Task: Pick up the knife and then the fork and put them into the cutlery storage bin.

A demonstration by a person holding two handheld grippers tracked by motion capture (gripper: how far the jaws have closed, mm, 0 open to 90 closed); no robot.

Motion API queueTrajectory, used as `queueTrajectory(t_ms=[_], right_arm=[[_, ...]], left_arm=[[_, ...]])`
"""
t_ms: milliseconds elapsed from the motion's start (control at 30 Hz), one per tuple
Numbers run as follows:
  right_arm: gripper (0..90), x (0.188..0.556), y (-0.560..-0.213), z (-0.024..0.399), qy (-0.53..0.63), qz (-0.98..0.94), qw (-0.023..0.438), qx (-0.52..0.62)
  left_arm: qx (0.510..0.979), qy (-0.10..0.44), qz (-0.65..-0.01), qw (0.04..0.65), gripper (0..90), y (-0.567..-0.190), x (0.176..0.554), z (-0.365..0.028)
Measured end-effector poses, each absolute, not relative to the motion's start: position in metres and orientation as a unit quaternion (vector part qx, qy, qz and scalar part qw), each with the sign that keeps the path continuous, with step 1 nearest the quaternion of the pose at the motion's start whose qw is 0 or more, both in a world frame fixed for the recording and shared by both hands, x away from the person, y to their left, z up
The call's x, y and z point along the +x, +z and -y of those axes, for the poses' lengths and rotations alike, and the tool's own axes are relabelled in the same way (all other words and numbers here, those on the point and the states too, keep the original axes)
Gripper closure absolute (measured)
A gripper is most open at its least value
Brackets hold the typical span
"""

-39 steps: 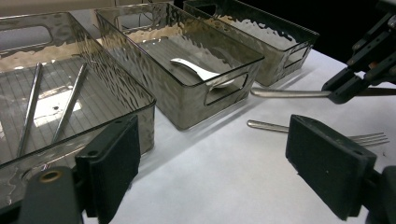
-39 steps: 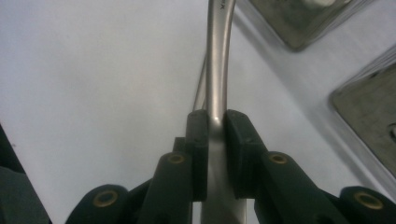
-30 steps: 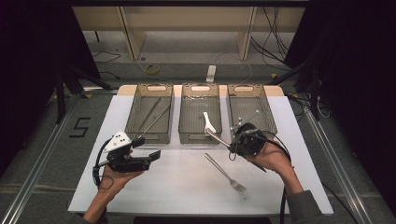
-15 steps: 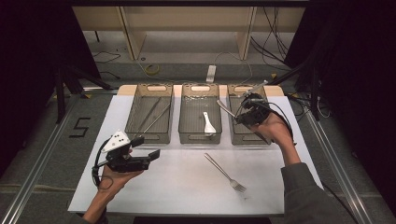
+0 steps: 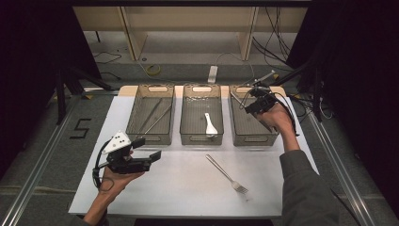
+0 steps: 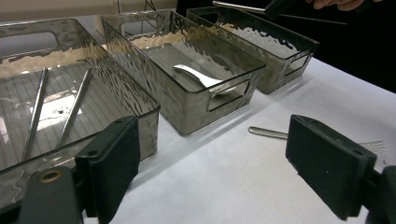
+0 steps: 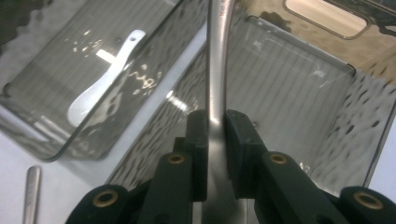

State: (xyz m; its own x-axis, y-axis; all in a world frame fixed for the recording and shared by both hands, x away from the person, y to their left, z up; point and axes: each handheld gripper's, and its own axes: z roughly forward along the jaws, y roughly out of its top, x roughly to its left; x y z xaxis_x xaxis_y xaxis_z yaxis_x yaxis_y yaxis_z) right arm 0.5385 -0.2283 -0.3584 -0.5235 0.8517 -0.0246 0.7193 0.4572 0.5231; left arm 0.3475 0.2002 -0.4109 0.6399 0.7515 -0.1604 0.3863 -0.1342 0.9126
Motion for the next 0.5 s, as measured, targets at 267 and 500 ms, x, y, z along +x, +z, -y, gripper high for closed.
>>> queueTrajectory(t_ms=[267, 500], right_arm=[[80.6, 0.551, -0.368, 0.231, 0.228, -0.833, 0.141, 0.484], [80.6, 0.557, -0.374, 0.23, 0.223, -0.828, 0.142, 0.494]], left_arm=[[0.734, 0.171, -0.388, 0.531, 17.5, -0.411, 0.348, -0.2], [0.733, 0.171, -0.388, 0.531, 17.5, -0.411, 0.348, -0.2]])
